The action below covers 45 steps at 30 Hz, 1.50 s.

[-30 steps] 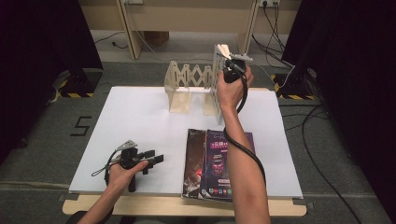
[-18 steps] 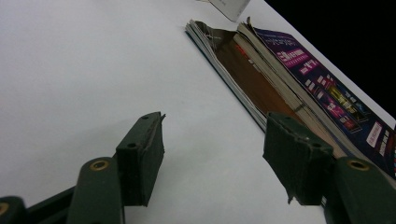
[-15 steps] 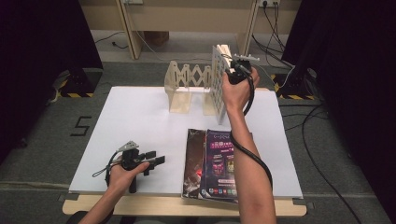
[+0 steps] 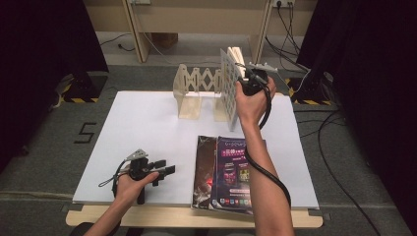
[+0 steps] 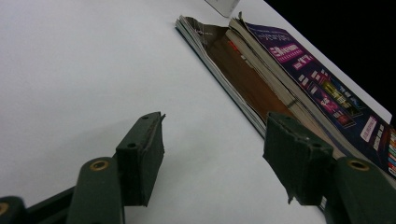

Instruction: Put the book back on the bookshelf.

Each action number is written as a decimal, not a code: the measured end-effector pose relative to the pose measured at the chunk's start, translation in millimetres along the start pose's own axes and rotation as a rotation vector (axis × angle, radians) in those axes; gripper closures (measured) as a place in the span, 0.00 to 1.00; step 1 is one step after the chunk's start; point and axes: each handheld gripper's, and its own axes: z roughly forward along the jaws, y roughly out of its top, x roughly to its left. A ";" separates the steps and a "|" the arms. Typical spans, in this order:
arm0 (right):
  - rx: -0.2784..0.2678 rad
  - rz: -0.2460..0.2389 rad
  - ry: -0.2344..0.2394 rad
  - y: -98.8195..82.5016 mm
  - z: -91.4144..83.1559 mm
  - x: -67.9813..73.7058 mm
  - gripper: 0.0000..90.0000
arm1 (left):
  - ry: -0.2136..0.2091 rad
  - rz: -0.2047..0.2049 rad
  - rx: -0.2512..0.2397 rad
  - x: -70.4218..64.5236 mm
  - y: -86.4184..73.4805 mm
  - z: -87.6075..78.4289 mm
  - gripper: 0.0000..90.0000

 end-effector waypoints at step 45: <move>0.058 -0.009 0.044 -41.6 -48.3 -16.7 0.66 | -0.035 0.022 0.017 -22.6 5.8 14.0 0.43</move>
